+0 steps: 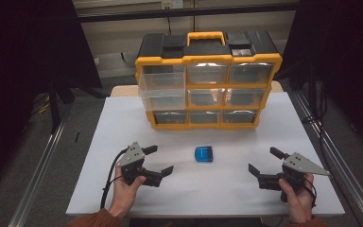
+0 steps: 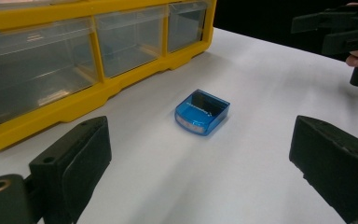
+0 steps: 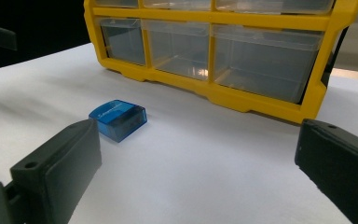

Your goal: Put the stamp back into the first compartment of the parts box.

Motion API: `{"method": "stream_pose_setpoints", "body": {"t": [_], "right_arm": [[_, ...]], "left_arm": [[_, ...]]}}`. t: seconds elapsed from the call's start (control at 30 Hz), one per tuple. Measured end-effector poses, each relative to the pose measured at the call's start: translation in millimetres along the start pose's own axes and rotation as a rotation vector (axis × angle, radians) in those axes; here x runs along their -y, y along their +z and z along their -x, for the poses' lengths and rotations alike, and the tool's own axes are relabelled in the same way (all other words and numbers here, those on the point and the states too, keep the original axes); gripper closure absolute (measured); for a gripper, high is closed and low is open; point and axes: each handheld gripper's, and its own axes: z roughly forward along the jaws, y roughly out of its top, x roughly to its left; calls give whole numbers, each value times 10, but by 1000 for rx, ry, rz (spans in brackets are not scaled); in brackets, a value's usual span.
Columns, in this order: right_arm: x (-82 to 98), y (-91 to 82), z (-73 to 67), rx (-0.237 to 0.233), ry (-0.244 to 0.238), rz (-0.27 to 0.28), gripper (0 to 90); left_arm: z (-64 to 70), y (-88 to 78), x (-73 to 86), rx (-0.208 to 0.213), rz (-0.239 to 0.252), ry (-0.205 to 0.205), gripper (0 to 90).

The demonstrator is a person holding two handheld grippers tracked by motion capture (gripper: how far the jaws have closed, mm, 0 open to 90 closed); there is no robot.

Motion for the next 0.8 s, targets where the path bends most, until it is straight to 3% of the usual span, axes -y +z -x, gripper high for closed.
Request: {"method": "stream_pose_setpoints", "body": {"t": [0.27, 0.3, 0.33, 0.37, 0.4, 0.43, 0.47, 0.53, 0.7, 0.77, 0.8], "right_arm": [[-1, 6, -1, -4, 2, 3, 2], [-1, 6, -1, -4, 2, 3, 2], [-1, 5, 0, -3, 3, 4, 2], [0, 7, 0, -1, 2, 5, 2], [0, 5, 0, -3, 3, 4, 2], [0, 5, 0, -3, 3, 4, 2], [0, 8, -3, -10, 0, 0, 2], [-2, 10, -6, -12, -3, 2, 2], [2, 8, -1, -11, -2, 0, 2], [2, 12, -3, -12, -5, 1, 2], [3, 12, -5, -17, -7, -2, 2]], "left_arm": [[18, 165, -75, 12, -7, 19, 38], [12, 197, -79, 51, -7, 16, 38], [30, 262, -101, 56, -18, 24, 35], [30, 262, -101, 56, -18, 24, 32], [53, 291, -116, 28, -27, 16, 30], [49, 330, -127, 60, -17, 11, 30], [60, 375, -157, 41, -37, 22, 23], [66, 412, -177, 41, -36, 11, 24], [59, 527, -266, 97, -43, 8, 27], [64, 562, -277, 99, -33, 7, 29], [64, 624, -296, 121, -52, 30, 30]]}}
